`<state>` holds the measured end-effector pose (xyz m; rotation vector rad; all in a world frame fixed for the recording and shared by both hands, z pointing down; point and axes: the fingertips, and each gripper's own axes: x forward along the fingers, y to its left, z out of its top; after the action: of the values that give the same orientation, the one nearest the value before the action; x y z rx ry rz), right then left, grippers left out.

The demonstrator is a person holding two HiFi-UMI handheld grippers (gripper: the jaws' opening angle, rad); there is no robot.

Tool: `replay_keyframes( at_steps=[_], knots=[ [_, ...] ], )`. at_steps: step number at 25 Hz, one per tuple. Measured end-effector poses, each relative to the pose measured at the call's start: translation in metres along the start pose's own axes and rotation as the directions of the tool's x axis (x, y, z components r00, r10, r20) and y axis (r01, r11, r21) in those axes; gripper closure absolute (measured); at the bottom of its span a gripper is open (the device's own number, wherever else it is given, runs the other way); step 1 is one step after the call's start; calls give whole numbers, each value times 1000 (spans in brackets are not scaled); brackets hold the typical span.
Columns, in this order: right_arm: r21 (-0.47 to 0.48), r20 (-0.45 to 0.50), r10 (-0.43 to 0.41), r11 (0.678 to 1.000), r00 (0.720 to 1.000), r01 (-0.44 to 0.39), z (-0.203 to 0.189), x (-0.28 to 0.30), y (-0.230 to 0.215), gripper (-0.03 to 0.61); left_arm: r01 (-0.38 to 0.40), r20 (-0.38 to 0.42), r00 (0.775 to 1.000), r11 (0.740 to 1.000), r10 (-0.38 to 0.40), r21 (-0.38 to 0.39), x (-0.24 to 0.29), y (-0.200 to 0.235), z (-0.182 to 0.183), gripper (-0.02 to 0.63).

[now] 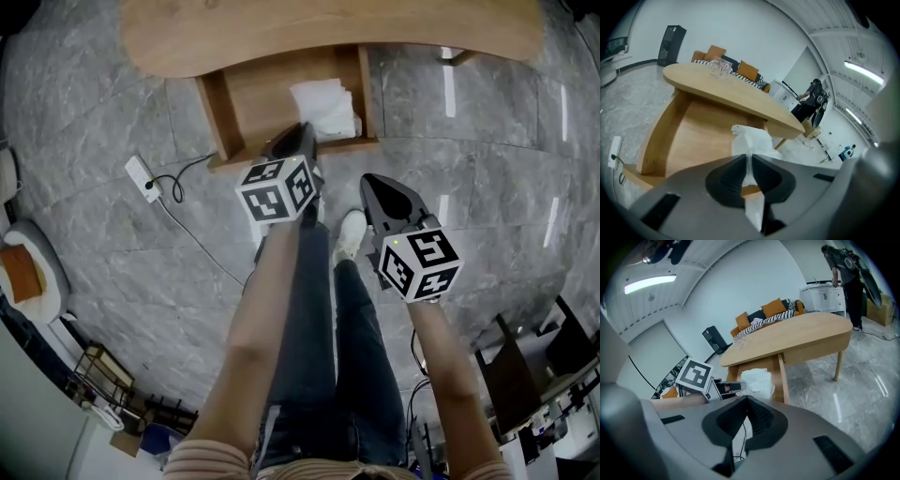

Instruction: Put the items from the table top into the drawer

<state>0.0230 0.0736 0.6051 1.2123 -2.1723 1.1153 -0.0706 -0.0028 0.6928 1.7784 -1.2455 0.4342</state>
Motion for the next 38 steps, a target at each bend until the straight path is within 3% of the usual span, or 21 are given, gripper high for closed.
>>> replay_keyframes(
  at_steps=[15,38],
  knots=[
    [-6,-41,10,1000,999,-10,-15,28,-9,569,-22,-40,999,1000,21,-13,43,19,-12,571],
    [-12,-70,13,1000,997,-14,-15,34,-16,569,-87,-190,978,996,83,-12,64,30,-30,569]
  ],
)
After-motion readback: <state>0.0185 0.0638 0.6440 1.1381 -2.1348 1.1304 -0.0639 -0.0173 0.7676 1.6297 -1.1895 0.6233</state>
